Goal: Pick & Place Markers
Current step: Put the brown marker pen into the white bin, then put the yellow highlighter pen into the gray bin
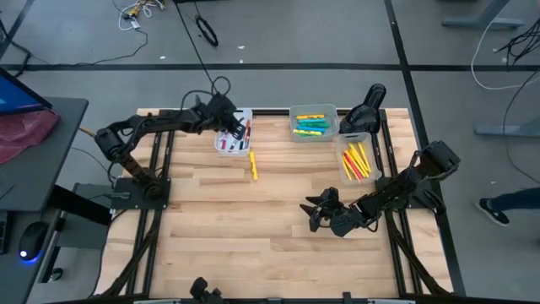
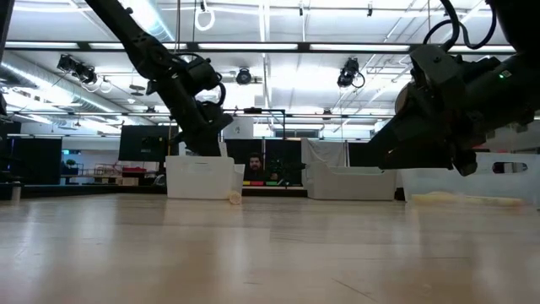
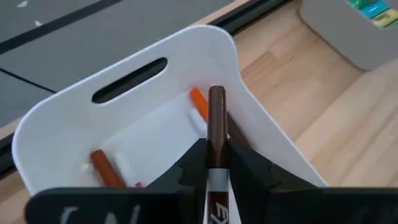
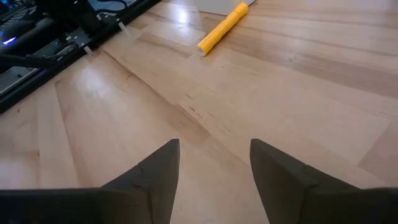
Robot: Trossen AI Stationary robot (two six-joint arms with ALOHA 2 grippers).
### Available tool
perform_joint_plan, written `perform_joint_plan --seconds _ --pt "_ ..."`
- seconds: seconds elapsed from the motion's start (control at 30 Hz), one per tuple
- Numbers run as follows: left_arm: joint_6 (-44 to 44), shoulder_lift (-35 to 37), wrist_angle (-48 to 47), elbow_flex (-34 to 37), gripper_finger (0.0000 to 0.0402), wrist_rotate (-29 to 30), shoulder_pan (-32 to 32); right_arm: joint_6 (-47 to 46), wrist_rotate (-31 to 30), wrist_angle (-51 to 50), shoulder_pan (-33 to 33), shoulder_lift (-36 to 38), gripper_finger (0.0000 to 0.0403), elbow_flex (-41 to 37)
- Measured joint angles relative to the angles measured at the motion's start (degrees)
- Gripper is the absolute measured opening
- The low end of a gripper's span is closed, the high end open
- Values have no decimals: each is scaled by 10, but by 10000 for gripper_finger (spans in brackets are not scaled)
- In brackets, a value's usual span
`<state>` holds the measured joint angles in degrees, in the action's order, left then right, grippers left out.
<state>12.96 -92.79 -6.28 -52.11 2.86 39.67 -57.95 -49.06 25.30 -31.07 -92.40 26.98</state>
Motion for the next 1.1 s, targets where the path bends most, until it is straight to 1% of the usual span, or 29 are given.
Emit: perform_joint_plan --seconds 0.17,0.4,0.53,0.63,0.77,0.87,1.0,1.1 --pt "3 0 4 3 72 25 -1 0 0 0 0 0 199 0" --pt "-2 -10 5 1 77 24 -3 1 0 0 0 0 199 0" --pt "-6 -28 4 2 95 22 -4 3 0 0 0 0 199 0" --pt "-33 -32 3 1 113 23 -4 3 0 0 0 0 199 0" --pt "-63 -8 -30 -17 135 17 -6 3 0 0 0 0 199 0" --pt "-88 28 -44 -29 147 -9 -21 2 0 0 0 0 199 0" --pt "-161 70 -44 -31 156 -89 -70 2 0 2 0 0 199 0" --pt "-241 85 -54 -31 158 -152 -128 4 0 5 0 0 199 0"
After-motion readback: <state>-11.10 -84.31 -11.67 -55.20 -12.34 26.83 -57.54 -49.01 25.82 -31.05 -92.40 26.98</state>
